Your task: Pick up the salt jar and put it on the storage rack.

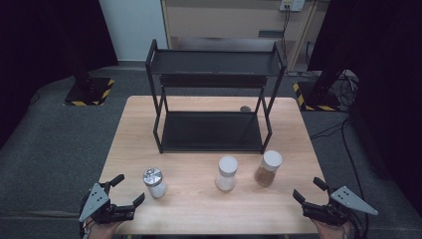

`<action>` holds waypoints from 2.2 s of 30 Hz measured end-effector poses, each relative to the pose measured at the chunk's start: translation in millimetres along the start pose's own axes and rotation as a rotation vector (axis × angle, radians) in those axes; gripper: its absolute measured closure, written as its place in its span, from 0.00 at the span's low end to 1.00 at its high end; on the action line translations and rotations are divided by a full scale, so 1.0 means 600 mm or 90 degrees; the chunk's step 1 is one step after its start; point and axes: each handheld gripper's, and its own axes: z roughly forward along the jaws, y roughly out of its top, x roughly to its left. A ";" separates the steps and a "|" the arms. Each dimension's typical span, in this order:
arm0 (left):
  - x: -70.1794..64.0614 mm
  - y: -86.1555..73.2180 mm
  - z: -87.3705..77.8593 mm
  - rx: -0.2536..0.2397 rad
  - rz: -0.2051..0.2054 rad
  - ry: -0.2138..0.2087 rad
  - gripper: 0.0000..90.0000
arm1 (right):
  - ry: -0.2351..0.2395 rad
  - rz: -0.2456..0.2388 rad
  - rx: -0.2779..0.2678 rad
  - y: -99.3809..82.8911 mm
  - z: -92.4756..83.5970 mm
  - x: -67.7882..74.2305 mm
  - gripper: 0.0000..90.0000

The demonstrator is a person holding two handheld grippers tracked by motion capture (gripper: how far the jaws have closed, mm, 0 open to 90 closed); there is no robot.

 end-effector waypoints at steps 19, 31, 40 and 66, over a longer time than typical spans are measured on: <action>0.003 0.006 0.008 -0.012 0.011 -0.016 0.02 | -0.009 -0.025 0.044 0.012 -0.001 0.014 0.12; 0.004 0.036 0.001 -0.004 0.000 -0.015 0.01 | -0.003 -0.016 0.042 0.010 0.002 0.008 0.12; 0.030 0.082 0.014 0.065 0.004 -0.061 0.00 | -0.006 -0.011 0.037 0.009 0.001 0.007 0.12; 0.071 0.108 0.099 0.160 0.020 -0.124 0.07 | -0.004 -0.006 0.030 0.006 0.001 0.004 0.12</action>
